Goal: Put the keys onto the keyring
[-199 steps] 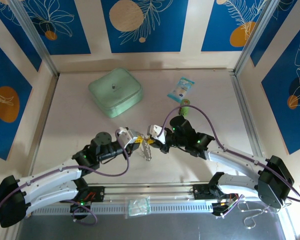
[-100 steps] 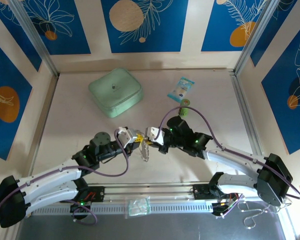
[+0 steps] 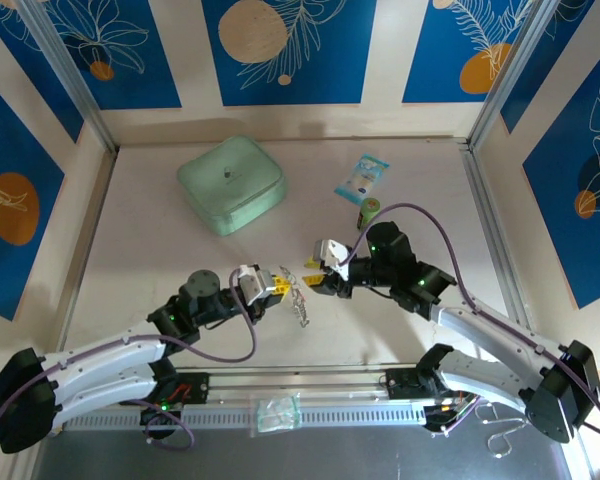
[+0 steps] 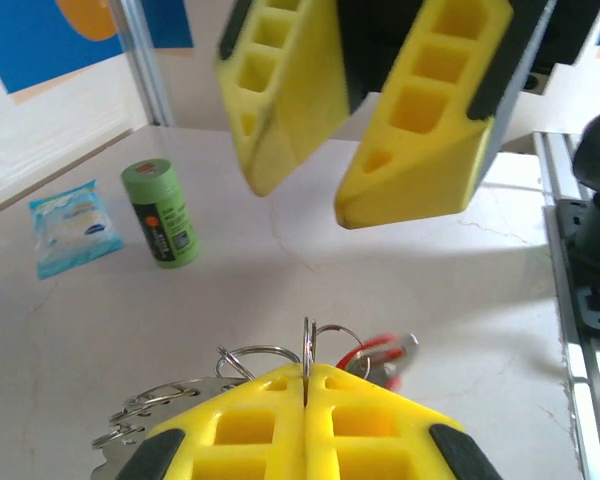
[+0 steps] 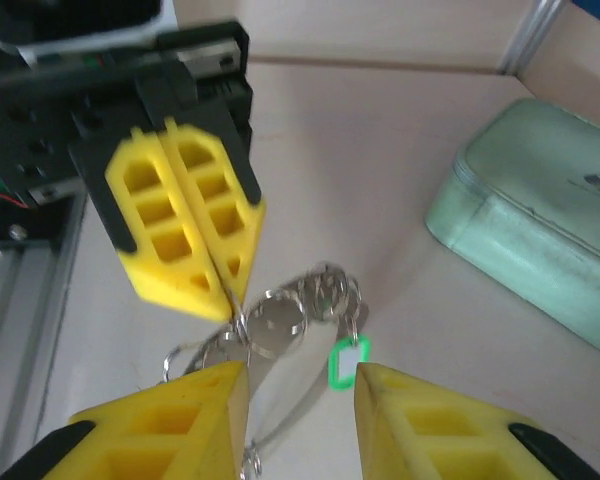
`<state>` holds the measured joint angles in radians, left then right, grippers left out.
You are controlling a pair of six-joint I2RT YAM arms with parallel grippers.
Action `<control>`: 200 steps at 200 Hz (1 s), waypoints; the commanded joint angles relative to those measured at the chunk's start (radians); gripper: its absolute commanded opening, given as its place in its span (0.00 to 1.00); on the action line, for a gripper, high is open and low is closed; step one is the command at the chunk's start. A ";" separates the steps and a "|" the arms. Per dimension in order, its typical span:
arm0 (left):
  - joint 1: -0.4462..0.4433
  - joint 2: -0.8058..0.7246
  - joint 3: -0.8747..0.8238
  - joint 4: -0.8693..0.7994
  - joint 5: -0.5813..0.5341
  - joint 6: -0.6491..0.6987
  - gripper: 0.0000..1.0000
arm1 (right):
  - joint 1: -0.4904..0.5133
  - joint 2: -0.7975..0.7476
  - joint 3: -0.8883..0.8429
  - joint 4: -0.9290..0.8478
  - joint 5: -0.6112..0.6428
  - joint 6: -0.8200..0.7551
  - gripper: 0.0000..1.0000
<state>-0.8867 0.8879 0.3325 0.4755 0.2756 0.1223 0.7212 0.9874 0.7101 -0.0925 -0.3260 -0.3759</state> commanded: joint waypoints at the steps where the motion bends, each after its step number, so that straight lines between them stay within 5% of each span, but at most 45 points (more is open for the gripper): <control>1: -0.012 0.003 -0.012 0.125 0.069 0.034 0.00 | 0.001 0.036 -0.005 0.032 -0.112 0.044 0.31; 43: -0.012 0.004 -0.019 0.134 0.077 0.027 0.00 | 0.003 0.073 -0.009 0.017 -0.190 0.038 0.30; 116: -0.013 0.001 -0.029 0.161 0.093 -0.001 0.00 | 0.014 0.108 -0.006 0.032 -0.150 0.023 0.15; 169: -0.013 0.004 -0.032 0.183 0.091 -0.013 0.00 | 0.025 0.121 0.005 0.018 -0.160 0.004 0.15; 200: -0.012 -0.003 -0.025 0.132 0.026 -0.013 0.04 | 0.038 0.110 0.030 -0.037 -0.133 -0.035 0.00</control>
<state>-0.8871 0.8932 0.3031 0.5766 0.3275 0.1207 0.7425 1.1034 0.7105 -0.0757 -0.4717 -0.3687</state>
